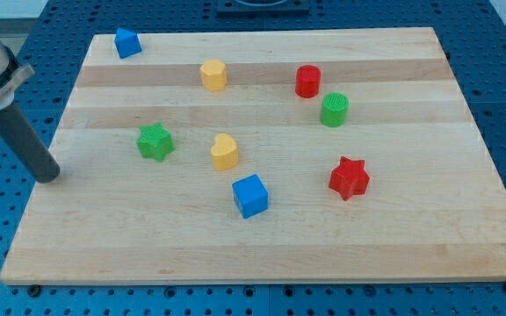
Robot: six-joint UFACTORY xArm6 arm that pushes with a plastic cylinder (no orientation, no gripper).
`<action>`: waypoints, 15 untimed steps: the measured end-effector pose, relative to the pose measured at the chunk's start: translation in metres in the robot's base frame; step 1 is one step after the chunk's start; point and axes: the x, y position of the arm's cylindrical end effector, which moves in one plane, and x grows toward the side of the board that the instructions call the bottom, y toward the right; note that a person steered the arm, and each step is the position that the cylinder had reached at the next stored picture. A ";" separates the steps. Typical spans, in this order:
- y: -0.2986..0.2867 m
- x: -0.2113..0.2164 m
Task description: Push the blue triangle to the center left
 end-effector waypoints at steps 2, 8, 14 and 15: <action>-0.023 0.001; -0.010 -0.302; 0.028 -0.302; 0.033 -0.302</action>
